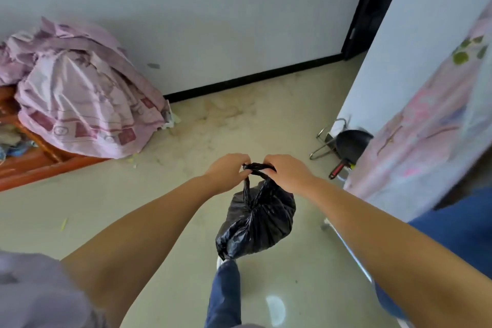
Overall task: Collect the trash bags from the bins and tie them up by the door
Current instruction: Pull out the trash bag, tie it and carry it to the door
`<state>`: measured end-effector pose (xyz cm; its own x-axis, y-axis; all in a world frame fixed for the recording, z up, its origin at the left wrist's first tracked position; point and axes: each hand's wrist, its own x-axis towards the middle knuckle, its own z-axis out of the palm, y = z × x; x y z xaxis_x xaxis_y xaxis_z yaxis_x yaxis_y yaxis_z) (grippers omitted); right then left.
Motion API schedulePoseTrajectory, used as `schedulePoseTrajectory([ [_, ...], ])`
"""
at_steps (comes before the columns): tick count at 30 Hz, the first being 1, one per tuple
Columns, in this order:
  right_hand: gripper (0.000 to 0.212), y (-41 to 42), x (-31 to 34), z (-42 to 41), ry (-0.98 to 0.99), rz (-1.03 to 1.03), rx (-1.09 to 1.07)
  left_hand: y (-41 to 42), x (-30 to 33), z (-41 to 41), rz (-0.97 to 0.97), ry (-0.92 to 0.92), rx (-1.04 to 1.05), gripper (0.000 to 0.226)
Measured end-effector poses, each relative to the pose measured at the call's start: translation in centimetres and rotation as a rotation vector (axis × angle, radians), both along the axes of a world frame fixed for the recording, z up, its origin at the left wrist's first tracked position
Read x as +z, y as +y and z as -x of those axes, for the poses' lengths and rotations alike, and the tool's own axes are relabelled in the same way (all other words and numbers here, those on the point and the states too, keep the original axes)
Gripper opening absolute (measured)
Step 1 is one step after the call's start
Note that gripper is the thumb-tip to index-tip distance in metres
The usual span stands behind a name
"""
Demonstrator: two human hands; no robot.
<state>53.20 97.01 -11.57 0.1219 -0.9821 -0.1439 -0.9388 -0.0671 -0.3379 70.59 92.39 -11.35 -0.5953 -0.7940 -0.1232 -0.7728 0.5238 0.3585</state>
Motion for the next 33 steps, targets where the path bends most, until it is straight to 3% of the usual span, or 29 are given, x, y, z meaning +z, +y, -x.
schedulePoseTrajectory([
  [13, 0.018, -35.0, 1.5, 12.7, -0.019, -0.033, -0.190, -37.2, 1.2, 13.9, -0.087, 0.066, -0.097, 0.019],
  [25, 0.008, -66.6, 1.7, 31.4, -0.272, -0.042, -0.270, -68.7, 1.0, 33.2, -0.163, 0.261, 0.041, 0.018],
  [33, 0.011, -84.5, 1.3, 43.8, -0.339, -0.032, -0.379, -88.1, 1.0, 46.8, -0.173, 0.259, -0.067, 0.019],
])
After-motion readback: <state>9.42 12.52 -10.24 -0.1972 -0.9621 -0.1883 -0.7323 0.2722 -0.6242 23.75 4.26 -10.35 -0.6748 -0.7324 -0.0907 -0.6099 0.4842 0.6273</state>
